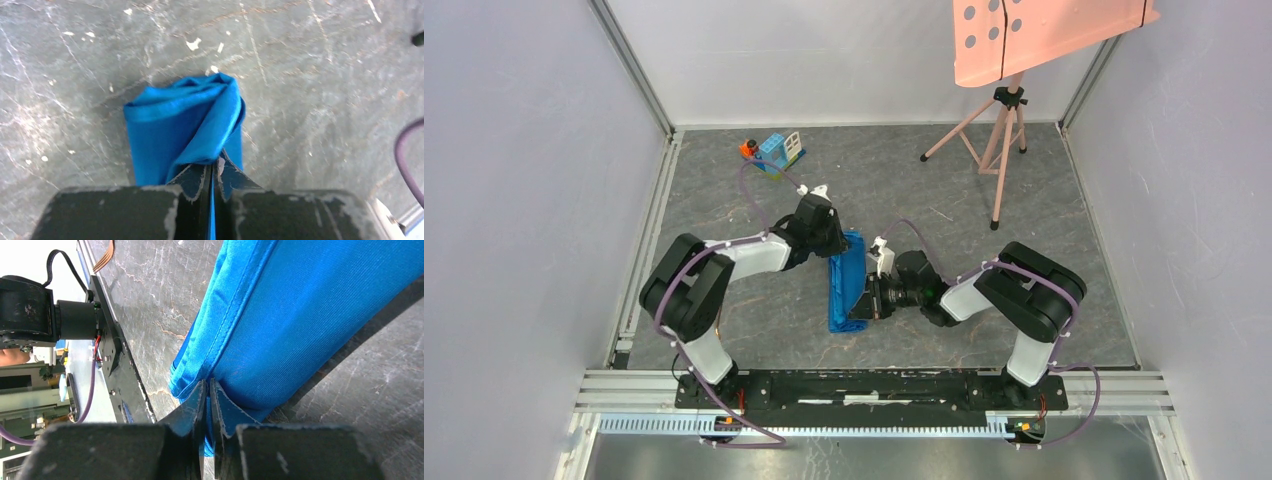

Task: Fold the napkin into a case and place the utensils inside
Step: Fold the 2/3-rectangle-folded napkin at the center of the board, then smooth out the smaller rectangle-folded napkin at the center of the board.

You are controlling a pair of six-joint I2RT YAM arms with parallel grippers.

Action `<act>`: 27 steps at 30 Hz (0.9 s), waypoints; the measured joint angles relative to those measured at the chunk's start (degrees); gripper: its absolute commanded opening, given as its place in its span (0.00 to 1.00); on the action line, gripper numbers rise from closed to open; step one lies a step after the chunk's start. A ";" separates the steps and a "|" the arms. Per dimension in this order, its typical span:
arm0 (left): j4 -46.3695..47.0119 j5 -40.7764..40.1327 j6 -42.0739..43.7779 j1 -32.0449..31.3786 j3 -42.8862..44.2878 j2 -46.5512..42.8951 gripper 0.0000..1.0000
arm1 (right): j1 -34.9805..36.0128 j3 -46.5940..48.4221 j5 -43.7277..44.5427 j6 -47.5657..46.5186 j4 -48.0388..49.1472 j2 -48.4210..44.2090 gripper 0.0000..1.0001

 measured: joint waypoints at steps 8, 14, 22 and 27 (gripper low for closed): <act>1.18 -0.02 0.07 3.06 2.05 5.20 0.07 | -0.02 -1.16 0.55 0.72 1.57 -0.33 0.14; 1.09 5.29 1.88 5.01 4.13 6.78 0.12 | 0.13 -0.83 0.50 0.07 -1.14 -2.51 0.22; 1.01 9.22 2.99 5.25 4.50 6.80 0.11 | 0.35 5.95 0.72 -2.56 -6.95 -3.85 0.29; 0.96 9.27 3.26 5.60 4.55 6.82 0.11 | 1.16 6.60 0.76 -2.95 -6.45 -0.94 0.29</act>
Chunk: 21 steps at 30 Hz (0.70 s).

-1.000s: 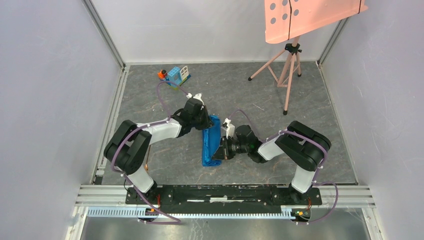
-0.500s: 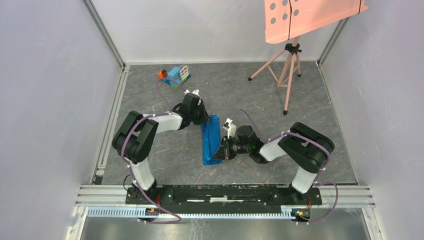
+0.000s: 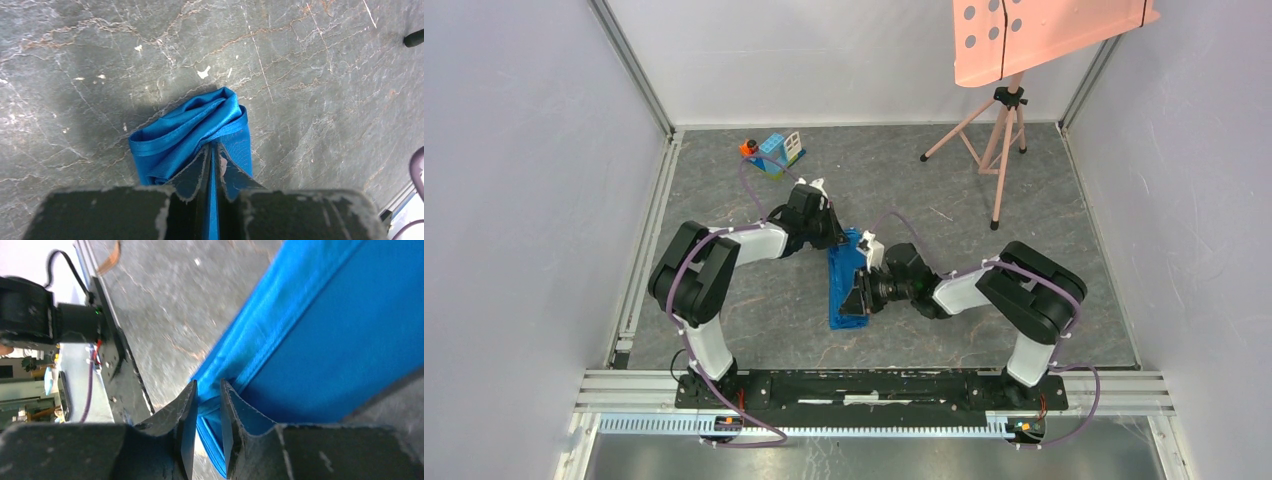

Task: Fold the napkin into a case and place the utensils inside
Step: Smooth out the smaller rectangle-folded napkin at the center of the board.

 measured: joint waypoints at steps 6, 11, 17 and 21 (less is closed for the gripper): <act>-1.55 0.83 0.00 1.07 0.33 -0.02 0.14 | 0.13 -3.21 0.44 -2.51 -1.09 -0.90 0.29; -5.01 3.23 -0.04 1.16 0.42 -3.32 0.24 | 0.15 -3.67 3.26 -11.21 -9.88 -6.47 0.37; -9.81 4.63 -0.04 1.60 -0.09 -21.16 0.39 | 0.20 -0.90 3.23 -19.76 -23.15 -12.20 0.61; -12.41 4.55 -0.02 4.37 -2.25 -32.04 0.43 | 0.20 6.29 5.70 -23.89 -30.32 -13.66 0.74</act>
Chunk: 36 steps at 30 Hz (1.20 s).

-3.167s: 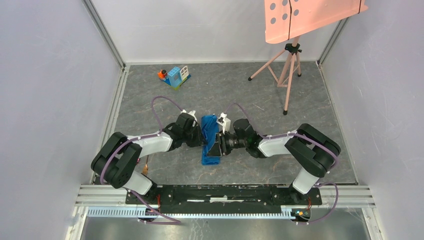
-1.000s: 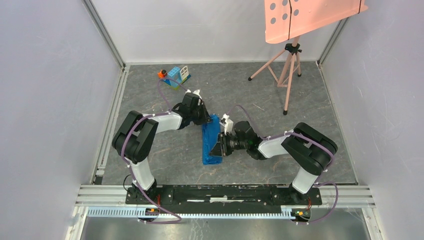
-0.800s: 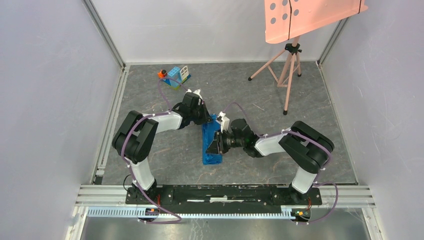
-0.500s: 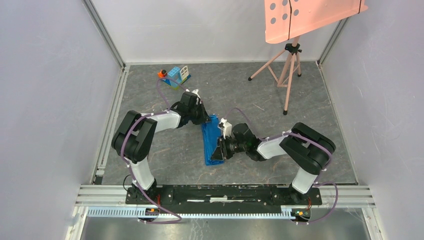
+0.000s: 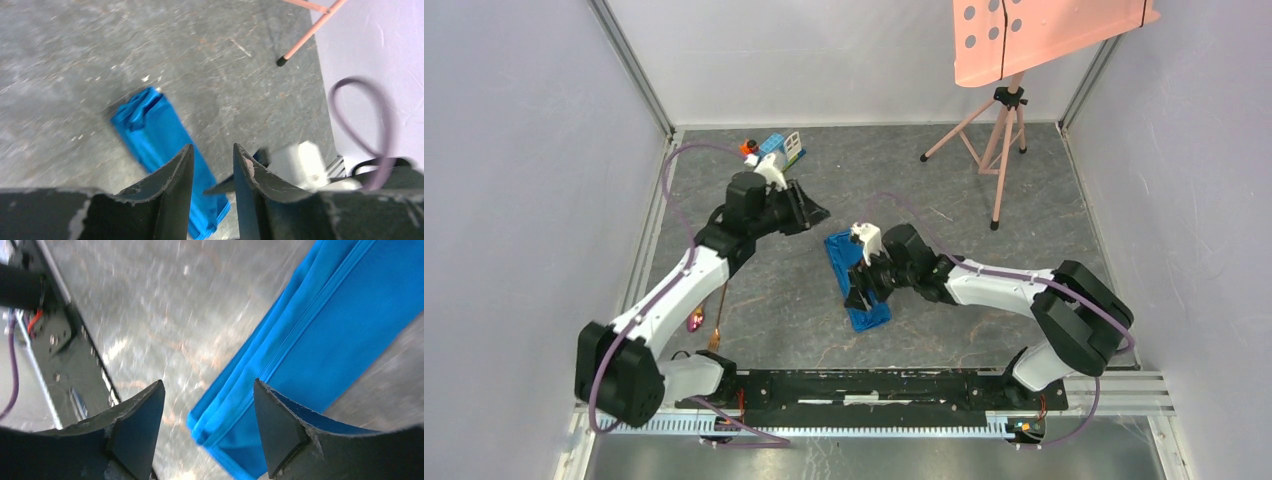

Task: Fold the napkin into a case and place the utensils inside
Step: Smooth out the smaller rectangle-folded napkin at the center of the board, then pick up the top corner of the smaller rectangle folded napkin from the center of the board.

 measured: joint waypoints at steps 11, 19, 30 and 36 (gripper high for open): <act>-8.35 -0.28 -0.94 3.15 -15.72 -15.37 0.46 | 0.00 21.27 20.06 0.24 -1.09 13.92 0.73; -11.37 -1.75 -1.97 3.15 -20.11 -22.93 0.46 | -0.02 27.50 27.28 2.91 -3.76 21.88 0.64; -11.54 -1.77 -2.40 3.15 -21.57 -23.85 0.46 | 0.15 30.03 30.51 3.56 -5.49 25.03 0.59; -11.54 -1.77 -2.60 3.15 -21.57 -23.85 0.46 | 0.66 31.41 32.26 3.54 -6.58 25.88 0.58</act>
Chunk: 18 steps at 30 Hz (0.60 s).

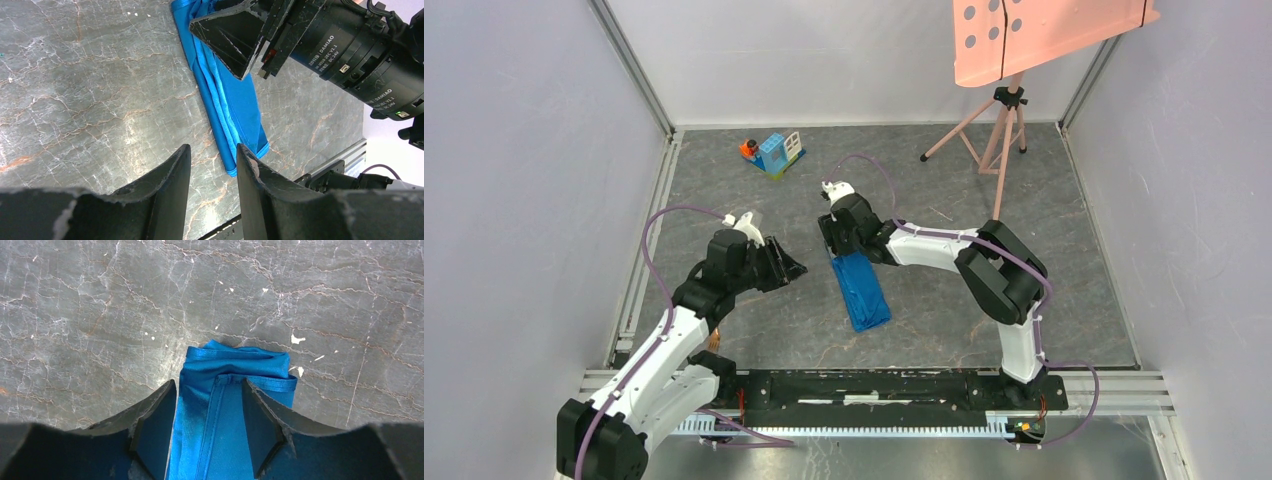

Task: Fold the napkin into a case and place the utensils inside
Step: Pick up the top corner of the smaller rectangle folded napkin from the center of the board.

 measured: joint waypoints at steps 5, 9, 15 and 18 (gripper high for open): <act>0.00 0.02 -0.68 0.00 0.00 0.00 0.46 | 0.76 1.01 0.83 0.00 -0.20 0.83 0.54; 0.00 0.02 -0.74 0.00 -0.02 0.00 0.46 | 1.03 1.01 1.18 -0.02 -0.39 1.03 0.47; 0.02 0.02 -0.74 0.00 -0.11 -0.04 0.46 | 1.11 1.03 1.49 -0.09 -0.46 1.86 0.30; 0.00 0.00 -0.74 0.00 -0.11 -0.02 0.47 | 1.11 1.11 1.46 -0.04 -0.59 1.90 0.21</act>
